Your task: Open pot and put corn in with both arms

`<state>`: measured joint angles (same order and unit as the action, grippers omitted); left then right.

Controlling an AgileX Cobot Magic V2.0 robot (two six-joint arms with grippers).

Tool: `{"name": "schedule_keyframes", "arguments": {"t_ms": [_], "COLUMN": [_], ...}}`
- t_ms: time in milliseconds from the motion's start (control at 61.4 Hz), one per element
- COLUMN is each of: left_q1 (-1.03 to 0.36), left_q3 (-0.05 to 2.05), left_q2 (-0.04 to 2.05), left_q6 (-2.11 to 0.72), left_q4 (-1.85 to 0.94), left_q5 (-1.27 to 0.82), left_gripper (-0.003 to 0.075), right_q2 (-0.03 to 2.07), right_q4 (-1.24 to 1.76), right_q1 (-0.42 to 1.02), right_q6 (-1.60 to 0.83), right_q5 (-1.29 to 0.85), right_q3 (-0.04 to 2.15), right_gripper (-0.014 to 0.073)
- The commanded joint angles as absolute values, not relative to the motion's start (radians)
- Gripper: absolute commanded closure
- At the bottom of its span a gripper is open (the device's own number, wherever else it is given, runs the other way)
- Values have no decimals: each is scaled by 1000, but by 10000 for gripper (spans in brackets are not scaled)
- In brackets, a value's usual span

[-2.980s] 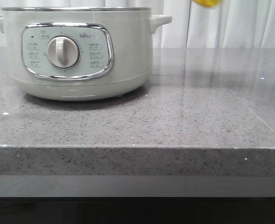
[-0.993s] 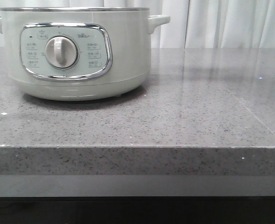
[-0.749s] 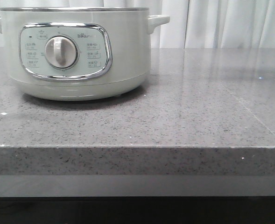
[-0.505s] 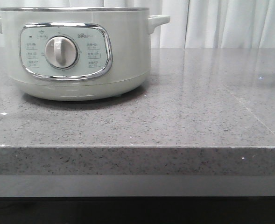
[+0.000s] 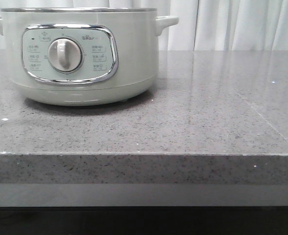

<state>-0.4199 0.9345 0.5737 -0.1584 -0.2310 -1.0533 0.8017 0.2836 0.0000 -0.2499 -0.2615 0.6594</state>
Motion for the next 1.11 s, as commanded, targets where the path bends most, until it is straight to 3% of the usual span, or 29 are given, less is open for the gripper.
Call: {"name": "schedule_keyframes", "arguments": {"t_ms": [0, 277, 505, 1091], "left_q1": [-428, -428, -428, -428], "left_q3": [968, 968, 1056, 1785], "left_q2": [574, 583, 715, 1431], "left_q6": [-154, -154, -154, -236], "left_q4": [-269, -269, -258, -209], "left_q5": [-923, -901, -896, -992], "left_gripper": [604, 604, 604, 604], "right_q2": [688, 372, 312, 312], "right_q4": [290, 290, 290, 290], "right_q1": [-2, 17, 17, 17], "right_q6": [-257, -258, -259, -259], "right_q5": [-163, -170, -123, -110], "right_q3": [606, 404, 352, 352], "right_gripper": [659, 662, 662, 662]}}
